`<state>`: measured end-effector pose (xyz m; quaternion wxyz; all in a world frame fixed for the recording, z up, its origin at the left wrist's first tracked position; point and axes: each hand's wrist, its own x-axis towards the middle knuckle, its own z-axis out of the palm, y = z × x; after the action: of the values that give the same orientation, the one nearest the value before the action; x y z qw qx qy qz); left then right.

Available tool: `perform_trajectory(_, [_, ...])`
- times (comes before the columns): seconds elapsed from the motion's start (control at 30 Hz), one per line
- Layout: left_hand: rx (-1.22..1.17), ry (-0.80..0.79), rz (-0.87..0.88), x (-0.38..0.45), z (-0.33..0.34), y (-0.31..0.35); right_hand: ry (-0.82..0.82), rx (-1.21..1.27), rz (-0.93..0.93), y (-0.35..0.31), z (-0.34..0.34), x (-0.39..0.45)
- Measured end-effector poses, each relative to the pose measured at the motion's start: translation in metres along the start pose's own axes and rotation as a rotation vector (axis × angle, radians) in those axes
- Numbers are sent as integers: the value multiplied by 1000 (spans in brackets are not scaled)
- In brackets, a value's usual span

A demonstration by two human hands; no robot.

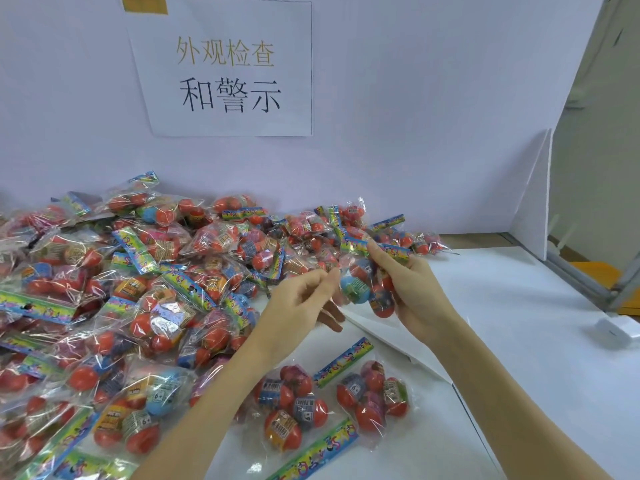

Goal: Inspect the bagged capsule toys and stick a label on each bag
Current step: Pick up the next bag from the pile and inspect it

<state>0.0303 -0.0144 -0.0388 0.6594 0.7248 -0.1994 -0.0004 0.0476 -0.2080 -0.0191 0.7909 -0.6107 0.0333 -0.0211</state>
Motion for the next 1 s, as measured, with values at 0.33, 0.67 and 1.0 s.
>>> perform_trajectory(0.33, [-148, 25, -154, 3, -1, -3, 11, 13, -58, -5, 2, -5])
perform_trajectory(0.67, [-164, -69, -111, 4, -5, 1, 26, 26, -78, -10, 3, -7])
perform_trajectory(1.0, [-600, 38, -241, 4, 0, 6, 145, 62, -123, -10, 6, -7])
